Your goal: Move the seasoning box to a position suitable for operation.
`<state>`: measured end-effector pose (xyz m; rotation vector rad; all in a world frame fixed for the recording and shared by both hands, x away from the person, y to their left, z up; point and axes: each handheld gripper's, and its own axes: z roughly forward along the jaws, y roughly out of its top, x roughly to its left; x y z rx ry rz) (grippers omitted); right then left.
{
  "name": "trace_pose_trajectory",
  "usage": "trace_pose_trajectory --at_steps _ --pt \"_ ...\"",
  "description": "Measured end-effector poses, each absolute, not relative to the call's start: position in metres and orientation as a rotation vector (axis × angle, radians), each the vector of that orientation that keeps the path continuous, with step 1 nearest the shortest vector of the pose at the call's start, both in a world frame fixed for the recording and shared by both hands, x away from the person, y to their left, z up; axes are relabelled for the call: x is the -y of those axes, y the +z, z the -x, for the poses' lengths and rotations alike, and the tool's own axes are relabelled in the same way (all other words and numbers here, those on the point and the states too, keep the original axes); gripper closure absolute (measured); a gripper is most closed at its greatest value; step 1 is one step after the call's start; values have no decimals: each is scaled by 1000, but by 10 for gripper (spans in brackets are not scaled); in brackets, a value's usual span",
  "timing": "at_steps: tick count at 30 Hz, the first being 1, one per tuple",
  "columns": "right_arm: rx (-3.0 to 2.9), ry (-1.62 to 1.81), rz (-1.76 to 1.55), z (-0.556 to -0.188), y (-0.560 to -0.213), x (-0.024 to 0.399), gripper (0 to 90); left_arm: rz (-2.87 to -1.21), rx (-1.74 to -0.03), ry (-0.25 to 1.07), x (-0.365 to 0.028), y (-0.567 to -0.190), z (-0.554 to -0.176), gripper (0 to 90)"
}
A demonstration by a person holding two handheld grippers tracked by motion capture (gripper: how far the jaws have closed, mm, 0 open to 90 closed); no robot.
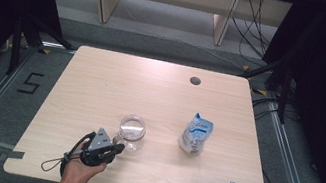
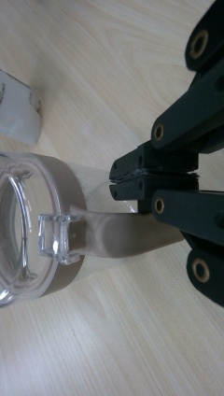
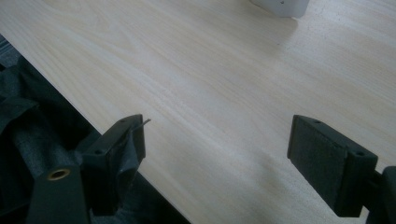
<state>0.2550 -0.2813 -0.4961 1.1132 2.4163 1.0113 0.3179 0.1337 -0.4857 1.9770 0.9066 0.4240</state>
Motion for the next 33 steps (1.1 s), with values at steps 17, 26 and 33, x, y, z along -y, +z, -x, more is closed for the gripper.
trace_pose_trajectory --at_steps 17,26,33 --pt "-2419 984 -1136 -254 -495 280 201 -1832 -956 411 -159 -476 -300 638" --pt "-2427 991 -1142 -254 -495 279 201 -1850 -969 421 -156 -485 -319 549" --pt "-2462 1014 -1164 -254 -495 279 201 -1882 -905 418 -152 -485 -332 661"
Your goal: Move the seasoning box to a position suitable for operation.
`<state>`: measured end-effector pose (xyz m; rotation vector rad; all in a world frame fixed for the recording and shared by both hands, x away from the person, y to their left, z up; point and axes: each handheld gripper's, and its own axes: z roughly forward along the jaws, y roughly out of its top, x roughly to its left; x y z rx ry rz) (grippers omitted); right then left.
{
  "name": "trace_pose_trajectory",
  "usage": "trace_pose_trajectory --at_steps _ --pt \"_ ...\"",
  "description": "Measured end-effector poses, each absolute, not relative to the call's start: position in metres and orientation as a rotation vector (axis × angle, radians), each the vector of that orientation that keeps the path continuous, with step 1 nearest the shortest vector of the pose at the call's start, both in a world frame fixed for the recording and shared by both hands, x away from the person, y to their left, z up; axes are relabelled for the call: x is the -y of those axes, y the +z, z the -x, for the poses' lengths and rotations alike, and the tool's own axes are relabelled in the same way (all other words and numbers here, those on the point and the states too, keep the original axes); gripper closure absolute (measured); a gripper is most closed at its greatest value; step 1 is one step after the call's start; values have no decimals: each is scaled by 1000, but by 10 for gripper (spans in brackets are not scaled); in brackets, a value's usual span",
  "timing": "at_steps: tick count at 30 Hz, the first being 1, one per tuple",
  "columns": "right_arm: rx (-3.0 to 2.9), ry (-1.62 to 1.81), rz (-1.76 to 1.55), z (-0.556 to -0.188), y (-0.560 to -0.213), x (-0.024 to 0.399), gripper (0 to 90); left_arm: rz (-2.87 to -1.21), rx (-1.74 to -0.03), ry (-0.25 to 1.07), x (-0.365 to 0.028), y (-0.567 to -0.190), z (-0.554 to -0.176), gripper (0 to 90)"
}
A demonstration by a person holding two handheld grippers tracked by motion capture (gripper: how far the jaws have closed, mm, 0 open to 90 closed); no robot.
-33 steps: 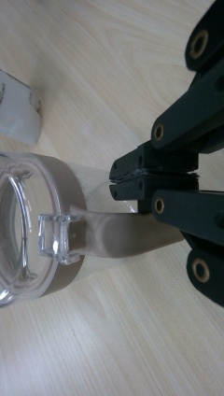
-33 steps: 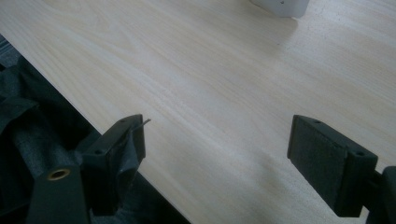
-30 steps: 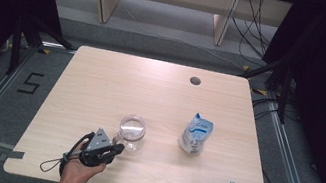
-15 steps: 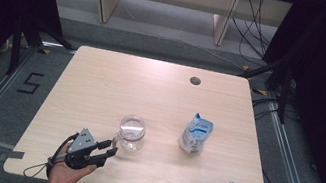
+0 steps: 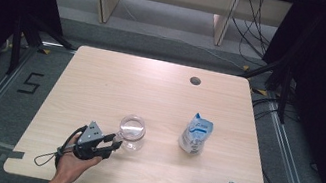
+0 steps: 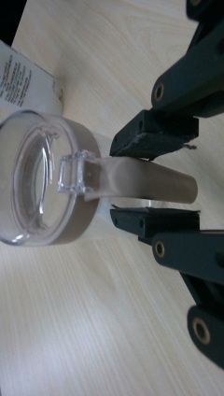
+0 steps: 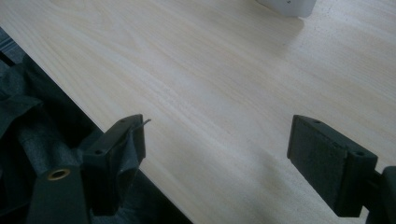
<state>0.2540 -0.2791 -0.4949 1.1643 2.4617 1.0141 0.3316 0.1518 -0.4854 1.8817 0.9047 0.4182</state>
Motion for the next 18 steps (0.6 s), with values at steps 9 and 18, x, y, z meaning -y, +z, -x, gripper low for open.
trace_pose_trajectory --at_steps 9,18 --pt "-2442 1008 -1142 -254 -496 278 201 -1910 -839 424 -150 -485 -333 726" --pt "-2439 994 -1157 -253 -494 278 202 -1915 -773 377 -149 -486 -332 727"
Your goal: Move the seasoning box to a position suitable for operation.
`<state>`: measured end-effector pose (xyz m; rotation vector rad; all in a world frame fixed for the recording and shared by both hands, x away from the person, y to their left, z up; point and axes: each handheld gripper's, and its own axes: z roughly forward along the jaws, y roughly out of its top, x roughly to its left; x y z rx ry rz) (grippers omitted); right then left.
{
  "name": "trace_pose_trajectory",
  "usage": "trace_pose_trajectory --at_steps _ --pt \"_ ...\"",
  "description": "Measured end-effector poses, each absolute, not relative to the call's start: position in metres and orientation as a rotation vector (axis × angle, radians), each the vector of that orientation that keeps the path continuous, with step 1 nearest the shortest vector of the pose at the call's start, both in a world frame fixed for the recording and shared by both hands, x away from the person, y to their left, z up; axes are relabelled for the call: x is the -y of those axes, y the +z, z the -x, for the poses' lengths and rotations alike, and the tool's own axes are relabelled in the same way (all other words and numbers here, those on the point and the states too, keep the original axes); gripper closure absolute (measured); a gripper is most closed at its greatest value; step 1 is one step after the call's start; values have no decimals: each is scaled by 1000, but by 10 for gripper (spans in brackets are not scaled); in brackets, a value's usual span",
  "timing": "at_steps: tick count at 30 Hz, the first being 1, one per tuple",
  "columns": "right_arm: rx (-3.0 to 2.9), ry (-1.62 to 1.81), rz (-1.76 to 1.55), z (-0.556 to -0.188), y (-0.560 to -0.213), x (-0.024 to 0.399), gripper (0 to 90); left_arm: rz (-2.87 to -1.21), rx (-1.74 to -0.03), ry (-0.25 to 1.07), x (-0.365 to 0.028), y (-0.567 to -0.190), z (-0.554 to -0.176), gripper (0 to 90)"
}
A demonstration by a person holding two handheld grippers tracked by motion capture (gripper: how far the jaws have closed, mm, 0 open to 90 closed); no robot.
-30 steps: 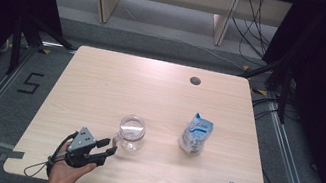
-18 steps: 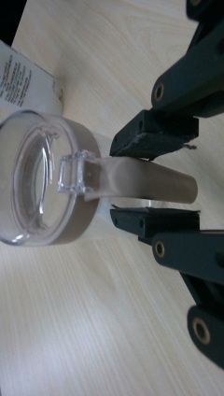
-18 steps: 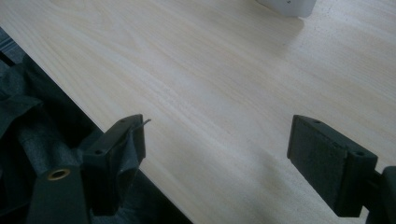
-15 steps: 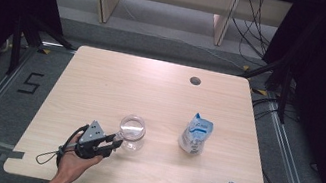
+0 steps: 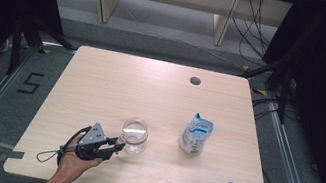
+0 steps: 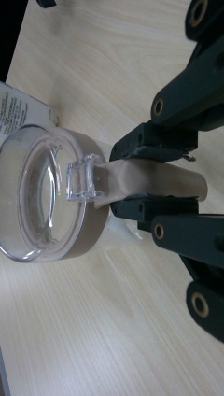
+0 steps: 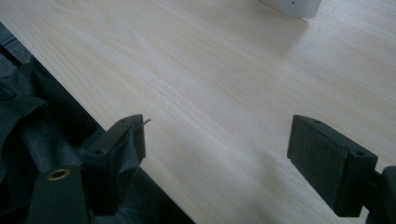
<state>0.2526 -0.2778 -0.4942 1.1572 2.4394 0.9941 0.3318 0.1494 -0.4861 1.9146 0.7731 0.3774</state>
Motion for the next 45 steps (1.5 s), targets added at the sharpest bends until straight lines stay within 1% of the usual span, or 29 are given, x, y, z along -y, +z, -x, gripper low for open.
trace_pose_trajectory --at_steps 5,6,14,16,19,28,30,32,36,40,45 --pt "-2432 1002 -1186 -251 -495 276 201 -1922 -703 342 -146 -487 -332 727" --pt "-2441 1018 -1104 -255 -496 278 198 -1930 -698 343 -145 -487 -331 727" --pt "-2466 1033 -1113 -255 -496 278 198 -1939 -593 306 -136 -488 -330 727" --pt "-2465 1031 -1112 -255 -496 278 199 -1929 -605 289 -133 -488 -329 727" --pt "-2441 1018 -1129 -254 -496 277 197 -1938 -580 294 -131 -488 -329 727" --pt "-2439 1018 -1138 -253 -496 277 198 -1948 -500 233 -122 -490 -330 727" --pt "-2444 1013 -1138 -253 -496 277 198 -1953 -482 237 -121 -489 -330 727" --pt "-2470 1028 -1125 -254 -496 277 198 -1953 -451 208 -116 -490 -330 727" --pt "-2469 1028 -1122 -254 -496 277 198 -1959 -444 199 -112 -489 -329 727" --pt "-2470 1029 -1118 -254 -496 277 198 -1975 -399 189 -112 -489 -333 726" --pt "-2470 1027 -1120 -255 -496 277 198 -1985 -414 180 -112 -488 -334 724"
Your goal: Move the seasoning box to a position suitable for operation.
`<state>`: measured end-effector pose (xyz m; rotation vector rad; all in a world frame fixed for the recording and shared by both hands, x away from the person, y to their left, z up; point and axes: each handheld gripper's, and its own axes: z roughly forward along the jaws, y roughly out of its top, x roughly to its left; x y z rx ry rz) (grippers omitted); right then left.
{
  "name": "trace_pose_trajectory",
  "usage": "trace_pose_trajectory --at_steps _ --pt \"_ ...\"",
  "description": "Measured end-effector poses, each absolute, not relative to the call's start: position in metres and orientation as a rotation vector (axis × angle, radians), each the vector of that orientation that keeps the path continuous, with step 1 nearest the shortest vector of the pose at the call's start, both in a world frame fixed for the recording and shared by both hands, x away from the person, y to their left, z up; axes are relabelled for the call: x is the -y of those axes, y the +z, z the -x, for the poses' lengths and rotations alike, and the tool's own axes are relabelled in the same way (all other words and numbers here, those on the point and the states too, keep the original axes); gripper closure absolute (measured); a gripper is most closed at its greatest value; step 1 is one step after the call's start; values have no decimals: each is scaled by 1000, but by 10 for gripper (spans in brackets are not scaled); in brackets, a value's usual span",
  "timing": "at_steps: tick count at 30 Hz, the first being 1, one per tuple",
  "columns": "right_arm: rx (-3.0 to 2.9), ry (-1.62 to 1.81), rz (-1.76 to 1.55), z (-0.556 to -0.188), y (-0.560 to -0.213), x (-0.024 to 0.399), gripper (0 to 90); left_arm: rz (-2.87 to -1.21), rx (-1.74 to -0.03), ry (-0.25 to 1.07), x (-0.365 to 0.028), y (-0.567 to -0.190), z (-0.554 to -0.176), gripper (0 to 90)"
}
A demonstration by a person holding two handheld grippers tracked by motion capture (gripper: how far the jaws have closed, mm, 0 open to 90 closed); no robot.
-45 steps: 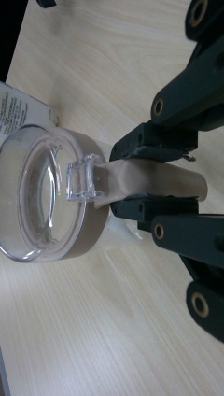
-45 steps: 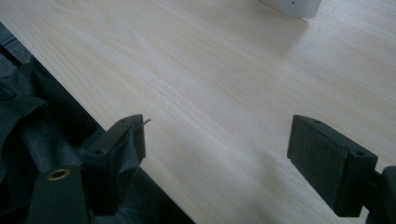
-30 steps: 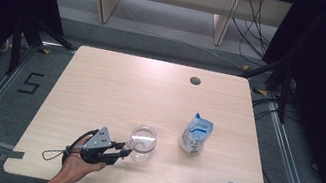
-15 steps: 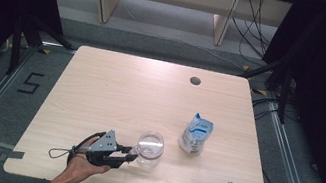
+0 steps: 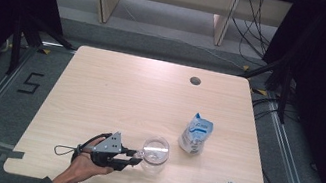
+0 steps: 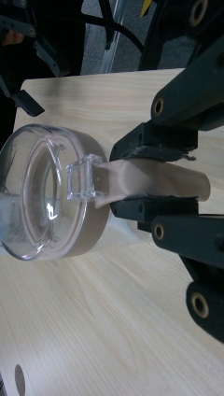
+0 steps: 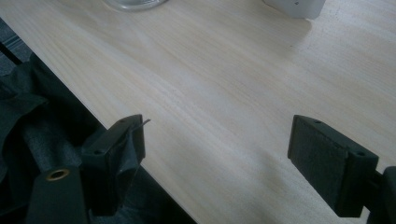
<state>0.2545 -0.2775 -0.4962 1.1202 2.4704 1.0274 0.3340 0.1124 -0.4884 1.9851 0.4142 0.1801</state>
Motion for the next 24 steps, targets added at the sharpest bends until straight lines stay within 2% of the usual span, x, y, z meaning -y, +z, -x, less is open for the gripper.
trace_pose_trajectory --at_steps 18,24 --pt "-2437 1005 -1147 -253 -496 276 199 -1947 -552 234 -119 -490 -351 675" --pt "-2438 1007 -1121 -254 -496 277 203 -1918 -585 211 -122 -487 -346 589"
